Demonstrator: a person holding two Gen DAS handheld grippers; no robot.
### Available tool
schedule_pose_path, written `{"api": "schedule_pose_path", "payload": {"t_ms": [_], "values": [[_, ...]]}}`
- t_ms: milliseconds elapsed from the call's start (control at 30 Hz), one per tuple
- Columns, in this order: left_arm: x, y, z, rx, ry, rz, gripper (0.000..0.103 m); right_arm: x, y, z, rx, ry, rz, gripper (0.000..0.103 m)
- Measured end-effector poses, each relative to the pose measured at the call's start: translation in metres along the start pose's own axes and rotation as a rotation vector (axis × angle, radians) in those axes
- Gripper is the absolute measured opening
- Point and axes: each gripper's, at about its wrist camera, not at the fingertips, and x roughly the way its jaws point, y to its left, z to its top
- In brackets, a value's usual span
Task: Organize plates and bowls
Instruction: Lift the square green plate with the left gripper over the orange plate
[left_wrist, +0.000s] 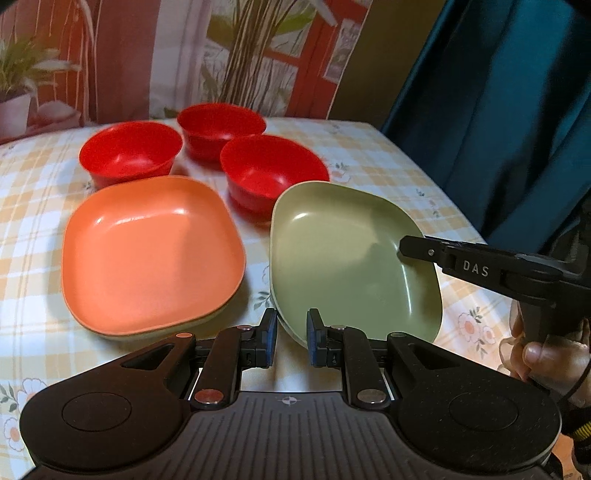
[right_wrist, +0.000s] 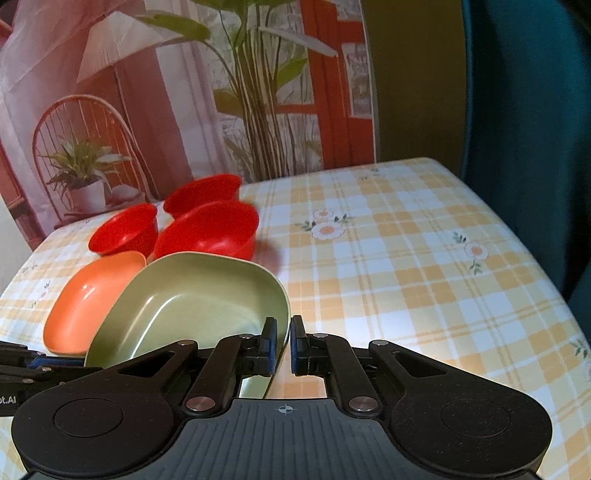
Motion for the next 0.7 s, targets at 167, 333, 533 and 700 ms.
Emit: {"api": "schedule_pose_path", "payload": {"t_ms": [167, 333, 533, 700], "values": [[-0.008, 0.000, 0.003, 0.008, -0.026, -0.006, 0.018, -0.003, 0.005, 0.007, -0.015, -0.015, 0.002, 0.007], [-0.015, 0.002, 0.002, 0.003, -0.046, -0.008, 0.018, -0.003, 0.013, 0.015, -0.034, -0.024, 0.011, 0.007], [-0.027, 0.013, 0.001, -0.026, -0.063, -0.001, 0.018, 0.002, 0.033, 0.024, -0.087, -0.032, 0.025, 0.007], [-0.036, 0.029, -0.002, -0.067, -0.072, 0.021, 0.018, 0.013, 0.055, 0.029, -0.130, -0.020, 0.052, 0.007]]}}
